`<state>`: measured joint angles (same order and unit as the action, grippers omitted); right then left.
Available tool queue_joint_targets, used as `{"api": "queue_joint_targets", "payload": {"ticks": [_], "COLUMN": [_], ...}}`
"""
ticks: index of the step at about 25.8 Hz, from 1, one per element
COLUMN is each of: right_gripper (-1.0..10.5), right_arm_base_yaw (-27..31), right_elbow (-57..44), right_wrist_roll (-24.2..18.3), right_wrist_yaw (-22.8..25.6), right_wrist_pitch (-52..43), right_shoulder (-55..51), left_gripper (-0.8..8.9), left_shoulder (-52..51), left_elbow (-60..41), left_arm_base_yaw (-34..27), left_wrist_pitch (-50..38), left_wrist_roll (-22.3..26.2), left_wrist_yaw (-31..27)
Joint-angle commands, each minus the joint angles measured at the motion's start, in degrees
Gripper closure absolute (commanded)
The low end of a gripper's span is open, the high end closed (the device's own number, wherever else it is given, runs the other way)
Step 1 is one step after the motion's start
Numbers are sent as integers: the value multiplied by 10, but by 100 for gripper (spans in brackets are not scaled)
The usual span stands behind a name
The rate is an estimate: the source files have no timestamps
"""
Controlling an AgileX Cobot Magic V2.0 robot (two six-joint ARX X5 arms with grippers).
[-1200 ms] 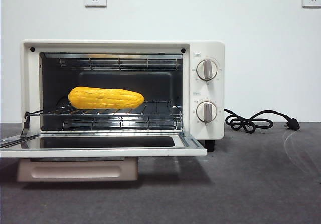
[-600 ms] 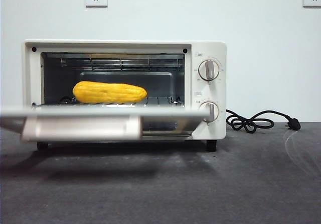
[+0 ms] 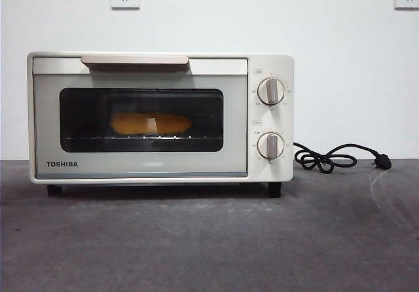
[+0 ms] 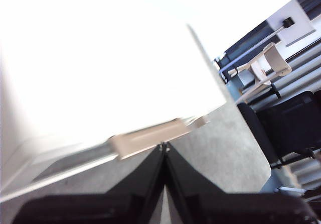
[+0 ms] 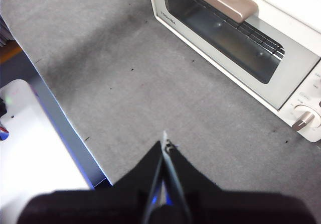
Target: Take the corn from the table,put the corn in the oven
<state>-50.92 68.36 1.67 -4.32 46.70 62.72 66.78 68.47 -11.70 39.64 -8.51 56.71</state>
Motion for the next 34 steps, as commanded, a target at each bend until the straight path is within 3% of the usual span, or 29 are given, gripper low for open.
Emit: {"api": "queue_joint_targets", "payload": {"ticks": [1, 5, 13, 17, 22, 26, 34], "right_gripper": [958, 958, 958, 958, 958, 958, 958], "right_arm_base_yaw": [0, 0, 0, 0, 0, 0, 0], "right_elbow": [1, 1, 1, 1, 1, 1, 1], "right_wrist_roll": [-2, -3, -4, -4, -4, -4, 2], "right_wrist_yaw": [2, 2, 2, 2, 2, 3, 33], "right_wrist_pitch": [-4, -4, -5, -4, -4, -4, 2], "right_shoulder": [1, 3, 12, 16, 24, 30, 31], "left_gripper": [821, 821, 821, 821, 821, 821, 818], "left_shoulder": [-36, -100, -189, -224, -263, -289, -299], "left_elbow": [10, 10, 10, 10, 10, 9, 9], "left_arm_base_yaw": [11, 28, 87, 107, 113, 113, 113], "left_wrist_pitch": [16, 65, 239, 293, 354, 361, 361], "left_wrist_roll": [-7, 4, 86, 88, 92, 87, 87], "left_wrist_yaw": [-2, -31, -97, -177, -231, -264, -263]}}
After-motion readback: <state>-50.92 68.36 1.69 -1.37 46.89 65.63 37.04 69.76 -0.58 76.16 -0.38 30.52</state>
